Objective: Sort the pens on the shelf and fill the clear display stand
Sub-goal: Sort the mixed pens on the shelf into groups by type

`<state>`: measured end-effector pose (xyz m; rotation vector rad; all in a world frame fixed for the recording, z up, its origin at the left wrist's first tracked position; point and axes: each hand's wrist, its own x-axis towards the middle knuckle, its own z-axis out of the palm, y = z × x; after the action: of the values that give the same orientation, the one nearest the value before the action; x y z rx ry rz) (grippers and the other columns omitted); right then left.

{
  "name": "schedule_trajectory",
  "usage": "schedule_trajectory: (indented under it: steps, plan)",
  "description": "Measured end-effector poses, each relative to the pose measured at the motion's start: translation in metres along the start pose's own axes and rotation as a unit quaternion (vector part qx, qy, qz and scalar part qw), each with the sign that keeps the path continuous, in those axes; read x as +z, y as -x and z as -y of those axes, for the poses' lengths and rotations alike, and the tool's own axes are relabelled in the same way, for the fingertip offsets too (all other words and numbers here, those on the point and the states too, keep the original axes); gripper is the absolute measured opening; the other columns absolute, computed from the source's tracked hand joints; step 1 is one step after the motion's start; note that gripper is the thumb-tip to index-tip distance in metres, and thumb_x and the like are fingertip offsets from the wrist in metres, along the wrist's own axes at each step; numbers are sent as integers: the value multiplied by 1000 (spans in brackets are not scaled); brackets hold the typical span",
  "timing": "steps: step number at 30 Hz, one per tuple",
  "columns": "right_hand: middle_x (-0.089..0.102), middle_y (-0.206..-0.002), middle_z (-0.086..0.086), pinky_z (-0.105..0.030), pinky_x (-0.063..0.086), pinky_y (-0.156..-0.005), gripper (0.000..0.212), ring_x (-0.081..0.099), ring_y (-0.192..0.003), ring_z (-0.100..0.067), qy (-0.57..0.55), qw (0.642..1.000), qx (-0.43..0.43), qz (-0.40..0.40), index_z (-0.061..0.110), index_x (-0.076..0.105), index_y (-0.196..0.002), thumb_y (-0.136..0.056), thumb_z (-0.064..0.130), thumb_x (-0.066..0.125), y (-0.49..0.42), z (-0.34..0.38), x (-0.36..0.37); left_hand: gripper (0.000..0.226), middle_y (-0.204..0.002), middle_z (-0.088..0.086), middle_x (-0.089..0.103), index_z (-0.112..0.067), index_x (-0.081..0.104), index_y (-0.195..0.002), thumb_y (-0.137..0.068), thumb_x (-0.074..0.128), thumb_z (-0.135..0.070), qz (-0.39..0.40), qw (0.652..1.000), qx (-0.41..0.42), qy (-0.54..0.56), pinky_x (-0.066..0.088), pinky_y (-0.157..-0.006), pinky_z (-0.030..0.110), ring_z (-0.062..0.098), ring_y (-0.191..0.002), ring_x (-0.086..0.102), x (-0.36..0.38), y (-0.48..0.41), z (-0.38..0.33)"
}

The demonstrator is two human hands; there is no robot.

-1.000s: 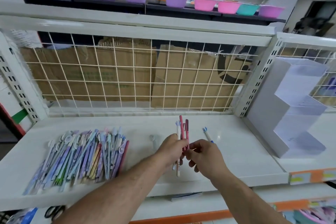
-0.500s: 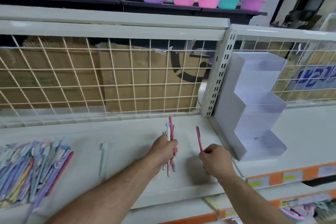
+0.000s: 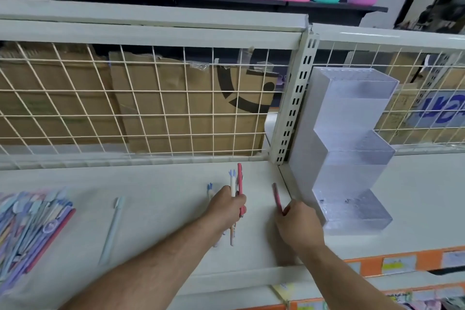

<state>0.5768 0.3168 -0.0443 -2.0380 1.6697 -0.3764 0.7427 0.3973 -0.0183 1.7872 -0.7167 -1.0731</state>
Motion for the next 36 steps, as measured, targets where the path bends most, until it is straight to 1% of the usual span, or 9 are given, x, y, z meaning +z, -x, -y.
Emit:
schedule_trajectory:
  steps: [5,9,13,20,23,27,30,33,36]
  plan:
    - [64,-76,7,-28,49,-64,12,64,-75,-21,13,1000,-4,-19,24,58,-81,-91,30,55,2,-4,-4,9,-77,5,62,-13,48,-100,-96,45,-21,0,1000,-3,7,32,-67,35,21,-64,40,8,-3,-3]
    - [62,-67,12,-22,41,-54,19,58,-64,-8,-94,994,-50,-19,28,58,-71,-88,27,64,8,9,-8,12,-79,8,58,-11,49,-101,-96,46,-21,-2,1000,-3,3,29,-54,26,19,-58,39,15,-4,-2]
    - [62,-57,5,-24,39,-47,23,52,-49,-10,-328,940,-20,93,13,69,-67,-86,27,70,17,31,-14,14,-74,4,50,-13,54,-98,-92,49,-26,-4,998,14,-57,32,-57,30,22,-64,41,22,-2,-2]
    - [67,-62,-5,-23,34,-41,15,54,-47,-13,-379,918,48,102,-5,67,-81,-84,10,68,11,38,-15,11,-60,-2,52,-18,53,-80,-77,52,-29,30,997,34,-60,31,-55,29,20,-58,43,30,10,-10]
    - [71,-65,-7,-24,42,-42,13,61,-49,-16,-321,943,69,55,5,66,-74,-84,13,68,5,33,-13,13,-67,-1,46,-17,50,-81,-93,50,-24,11,999,20,-38,26,-50,27,16,-54,36,27,7,-7]
    - [69,-66,1,-25,50,-54,12,68,-61,-18,-58,998,19,23,17,65,-77,-86,23,59,-1,21,-12,7,-73,3,46,-13,51,-85,-91,55,-14,7,998,-17,65,23,-45,23,12,-48,31,17,8,-7]
    - [69,-84,-2,-29,53,-64,14,67,-78,-25,57,998,-22,9,18,65,-90,-87,22,51,-5,19,-6,7,-66,2,47,-11,53,-84,-90,56,-9,-1,995,-23,97,26,-45,23,13,-47,34,12,9,-6]
    - [70,-91,-4,-33,57,-71,24,65,-78,-27,111,992,-56,-3,17,67,-101,-90,20,46,-11,19,1,4,-63,1,48,-8,58,-85,-89,56,-8,-9,994,-24,104,30,-44,22,14,-49,38,8,12,-5]
    - [73,-109,-8,-33,54,-73,42,69,-90,-30,132,988,-77,-19,21,55,-139,-99,21,42,-16,18,7,8,-62,1,48,-8,60,-85,-89,54,-9,-15,994,-28,103,30,-44,22,14,-49,39,3,13,-6]
